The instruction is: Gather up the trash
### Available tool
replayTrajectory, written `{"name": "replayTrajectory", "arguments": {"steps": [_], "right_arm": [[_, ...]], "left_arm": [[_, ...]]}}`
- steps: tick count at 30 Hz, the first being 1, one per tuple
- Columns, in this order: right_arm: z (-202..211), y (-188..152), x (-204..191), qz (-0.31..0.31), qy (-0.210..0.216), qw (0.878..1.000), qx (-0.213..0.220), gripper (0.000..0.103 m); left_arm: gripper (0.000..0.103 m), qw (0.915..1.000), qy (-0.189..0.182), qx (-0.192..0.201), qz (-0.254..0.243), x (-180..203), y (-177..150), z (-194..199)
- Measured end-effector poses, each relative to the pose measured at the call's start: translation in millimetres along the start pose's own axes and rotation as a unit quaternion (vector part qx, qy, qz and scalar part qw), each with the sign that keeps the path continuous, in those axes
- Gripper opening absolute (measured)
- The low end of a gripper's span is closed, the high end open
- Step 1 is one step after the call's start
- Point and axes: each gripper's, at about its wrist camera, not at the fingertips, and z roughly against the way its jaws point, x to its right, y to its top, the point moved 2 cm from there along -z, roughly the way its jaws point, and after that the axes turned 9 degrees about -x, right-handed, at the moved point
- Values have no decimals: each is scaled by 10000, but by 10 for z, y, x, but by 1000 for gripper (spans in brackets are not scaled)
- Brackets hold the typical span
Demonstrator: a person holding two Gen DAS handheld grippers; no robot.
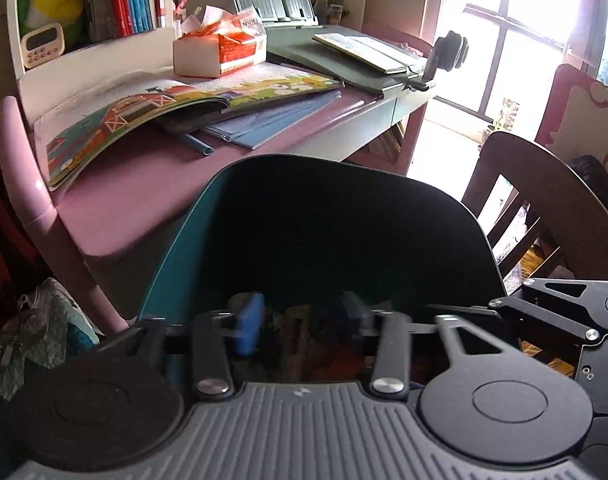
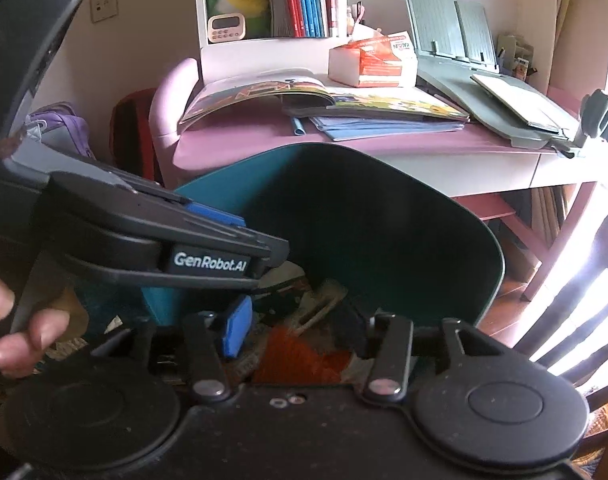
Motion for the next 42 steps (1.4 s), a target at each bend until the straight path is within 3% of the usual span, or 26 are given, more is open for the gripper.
{"name": "replayTrajectory", "arguments": {"steps": [1, 16, 25, 33, 37, 42], "right_arm": [[27, -13, 1, -6, -17, 10000, 23, 51], [566, -150, -50, -185, -125, 9982, 548, 59], [974, -234, -176, -225, -217, 9950, 949, 65], [1284, -298, -305, -362, -130, 9907, 1303, 67], [1393, -328, -409, -351, -138, 9897, 1382, 67], [1514, -374, -506, -383, -143, 9892, 1406, 68]], "left_arm": [[64, 10000, 26, 57, -11, 4, -10, 29], [68, 9976, 114, 677, -41, -76, -352, 734], [81, 9942, 138, 1066, 31, -209, -625, 1190], [84, 9914, -15, 1309, 78, -267, -833, 1538], [100, 9898, -74, 1414, 141, -274, -926, 1649], [101, 9874, -210, 1547, 256, -284, -1017, 1773]]}}
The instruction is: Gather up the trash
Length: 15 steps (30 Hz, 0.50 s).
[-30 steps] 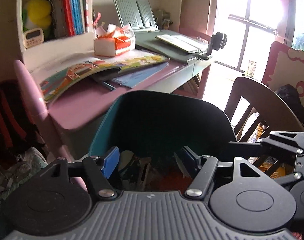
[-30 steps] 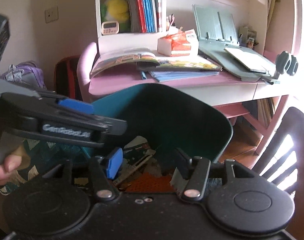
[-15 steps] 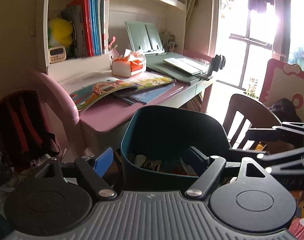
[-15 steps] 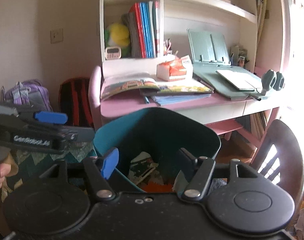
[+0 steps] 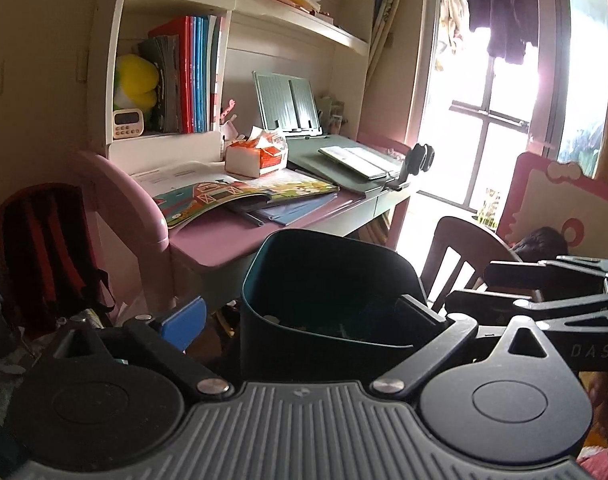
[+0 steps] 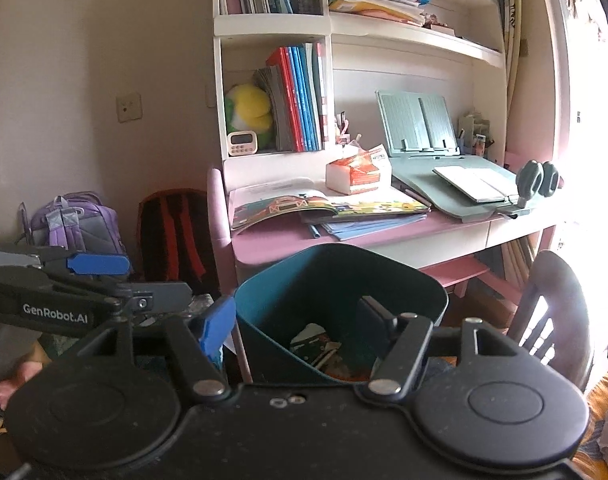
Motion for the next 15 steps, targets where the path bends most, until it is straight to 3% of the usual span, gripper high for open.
{"name": "replayTrajectory", "arguments": {"steps": [15], "right_arm": [[118, -62, -151, -11, 151, 9999, -7, 68]], "left_arm": [[102, 9999, -6, 101, -112, 2, -137, 172]]}}
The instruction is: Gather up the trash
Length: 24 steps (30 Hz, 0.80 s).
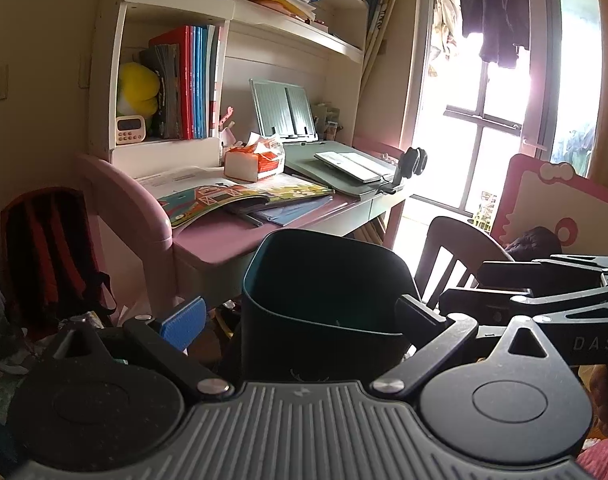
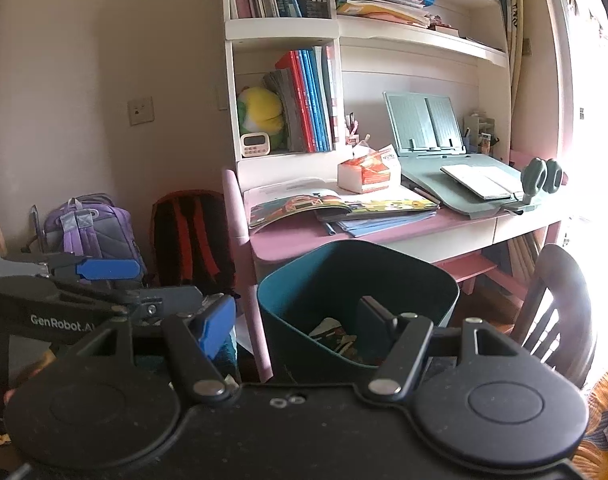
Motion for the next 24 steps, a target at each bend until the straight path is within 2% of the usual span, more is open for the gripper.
{"name": "replayTrajectory", "arguments": {"steps": [9, 24], "right_arm": [[-9, 11, -52, 60, 8, 10000, -10, 68], [39, -20, -76, 3, -79, 10000, 5, 68]], "left_arm": [[102, 9998, 163, 34, -137, 5, -14, 25], [102, 9998, 128, 95, -101, 2, -19, 69]]}}
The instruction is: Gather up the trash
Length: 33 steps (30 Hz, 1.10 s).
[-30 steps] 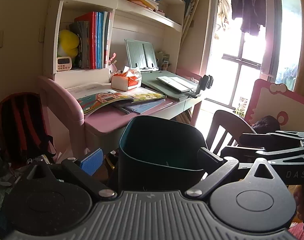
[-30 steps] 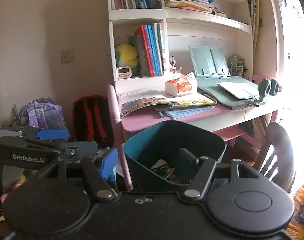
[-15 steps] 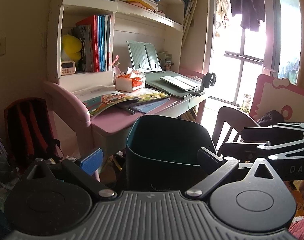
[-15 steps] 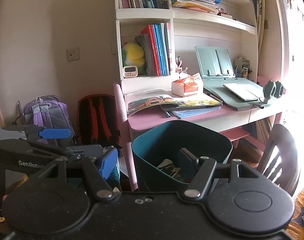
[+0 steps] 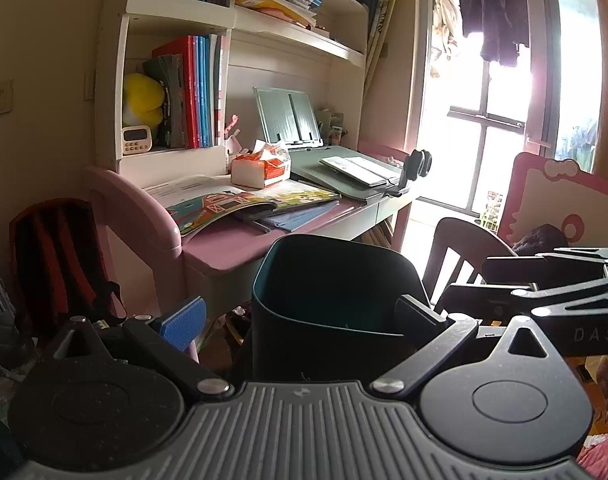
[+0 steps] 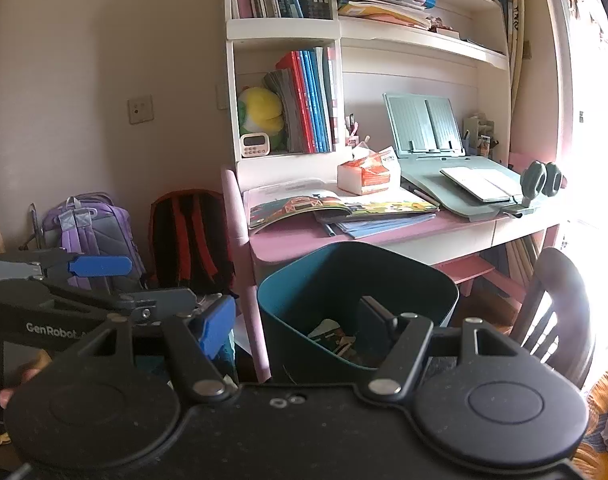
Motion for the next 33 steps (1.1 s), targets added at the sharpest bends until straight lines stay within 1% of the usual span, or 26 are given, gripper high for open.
{"name": "replayTrajectory", "arguments": {"steps": [13, 33], "right_arm": [[-9, 12, 16, 5, 21, 10000, -11, 68], [-61, -3, 29, -20, 58, 10000, -56, 68]], "left_arm": [[102, 10000, 45, 22, 61, 10, -13, -1], [102, 9997, 208, 100, -3, 39, -50, 10]]}}
